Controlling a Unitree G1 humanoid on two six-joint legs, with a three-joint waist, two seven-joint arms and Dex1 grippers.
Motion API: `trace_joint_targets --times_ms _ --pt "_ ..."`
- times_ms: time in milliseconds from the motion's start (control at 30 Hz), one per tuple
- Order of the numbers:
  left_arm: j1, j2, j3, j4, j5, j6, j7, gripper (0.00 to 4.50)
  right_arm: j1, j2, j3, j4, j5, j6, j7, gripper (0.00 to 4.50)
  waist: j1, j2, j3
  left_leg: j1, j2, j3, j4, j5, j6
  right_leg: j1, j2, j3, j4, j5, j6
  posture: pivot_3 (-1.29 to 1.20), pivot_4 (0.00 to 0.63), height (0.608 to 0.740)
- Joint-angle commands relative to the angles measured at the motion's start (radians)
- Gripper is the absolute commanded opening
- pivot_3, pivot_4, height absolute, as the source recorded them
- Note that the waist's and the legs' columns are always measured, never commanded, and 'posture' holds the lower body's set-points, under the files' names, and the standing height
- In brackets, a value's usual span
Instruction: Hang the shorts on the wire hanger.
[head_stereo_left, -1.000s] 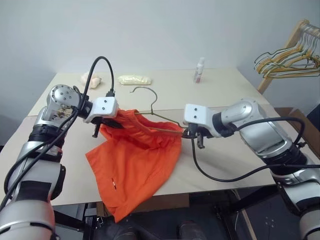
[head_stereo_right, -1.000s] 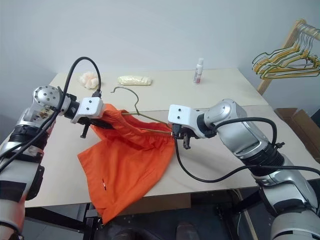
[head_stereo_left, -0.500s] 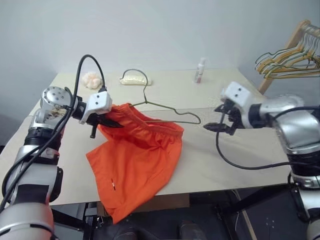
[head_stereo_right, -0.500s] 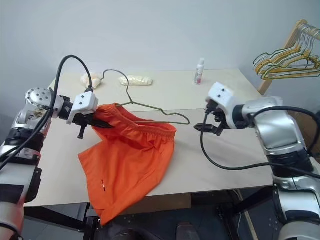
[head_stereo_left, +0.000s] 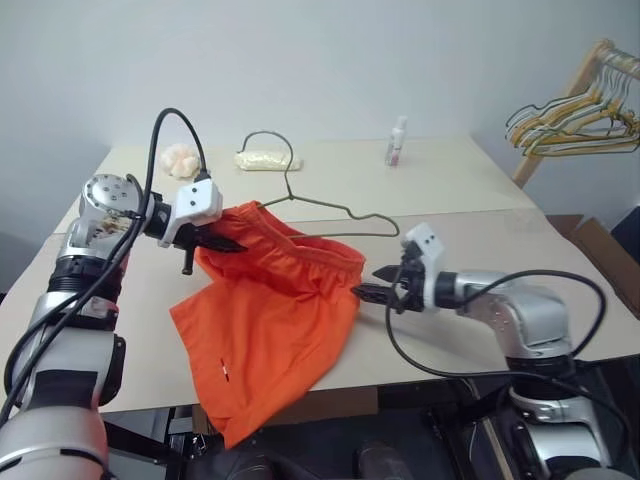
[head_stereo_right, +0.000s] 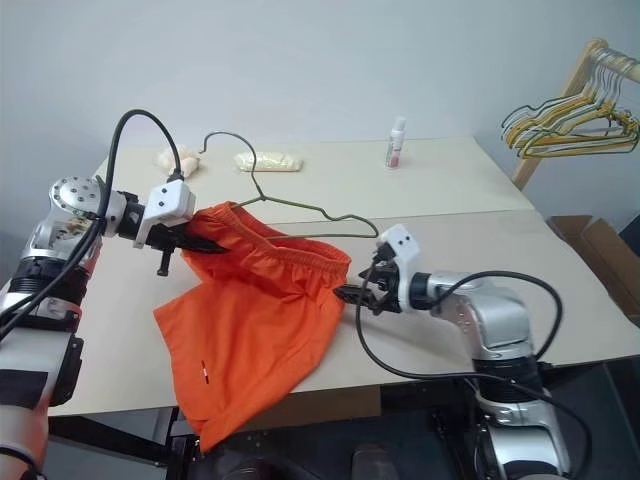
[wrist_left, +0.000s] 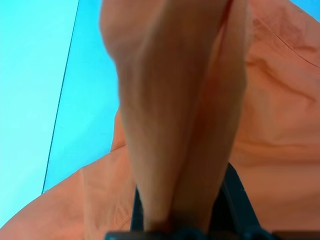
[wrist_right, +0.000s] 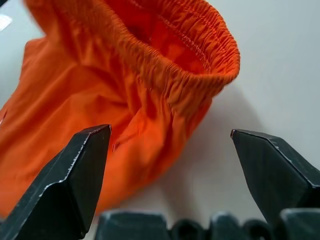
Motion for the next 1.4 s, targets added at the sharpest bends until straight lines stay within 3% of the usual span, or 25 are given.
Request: trace_joint_targets --times_ms 33,200,500,733,1000,1200,1400 --pt "-0.005 0.017 0.036 -0.037 -0.019 0.01 0.008 0.0 -0.027 0.07 -0.004 0.014 0.018 -0.01 -0.066 4.45 0.002 0.0 0.0 0.0 0.0 0.0 0.0 0.0 0.0 0.0 0.0 0.0 0.0 0.0 0.0 -0.08 0.0 0.74" --pt "0.007 0.018 0.049 -0.058 -0.024 0.027 0.018 0.0 -0.022 0.098 -0.002 0.003 0.036 -0.013 -0.092 3.3 0.007 0.0 0.0 -0.001 0.0 -0.001 0.0 0.0 -0.001 0.0 0.0 0.0 0.0 0.0 0.0 -0.08 0.0 0.74" --pt "0.107 0.063 0.088 -0.183 -0.075 0.109 0.008 0.0 0.005 0.043 -0.011 -0.042 0.065 -0.005 -0.088 0.07 0.002 0.0 0.0 0.0 0.0 -0.001 0.0 0.0 0.0 0.0 0.0 0.0 0.001 0.0 0.0 -0.09 0.0 0.74" --pt "0.252 0.17 0.103 -0.302 -0.113 0.1 -0.072 0.0 -0.011 -0.118 -0.036 0.03 0.078 -0.028 -0.005 0.03 0.0 0.0 0.0 0.0 0.0 -0.001 0.0 -0.002 0.004 0.0 0.0 0.0 0.0 0.0 0.0 -0.08 0.0 0.74" --pt "0.306 0.21 0.105 -0.29 -0.079 0.102 0.012 0.0 -0.034 -0.254 -0.022 0.106 0.072 -0.081 0.086 0.03 0.013 0.0 0.0 0.004 0.0 -0.001 0.0 -0.004 0.007 0.004 0.0 0.0 -0.002 0.0 0.0 -0.07 0.0 0.74" --pt "0.308 0.189 0.135 -0.28 -0.109 0.156 0.107 0.0 -0.016 -0.301 -0.01 0.103 0.072 -0.108 0.122 0.03 0.014 0.0 0.0 0.003 0.0 -0.001 0.0 -0.004 0.008 0.004 0.0 -0.001 -0.002 0.0 0.0 -0.07 0.0 0.74" --pt "0.368 0.239 0.094 -0.319 -0.093 0.119 0.055 0.0 -0.005 -0.309 -0.009 0.088 0.076 -0.124 0.131 0.03 0.012 0.0 0.0 0.004 0.0 -0.001 -0.001 -0.004 0.008 0.005 0.0 0.0 -0.002 0.0 0.0 -0.07 0.0 0.74"
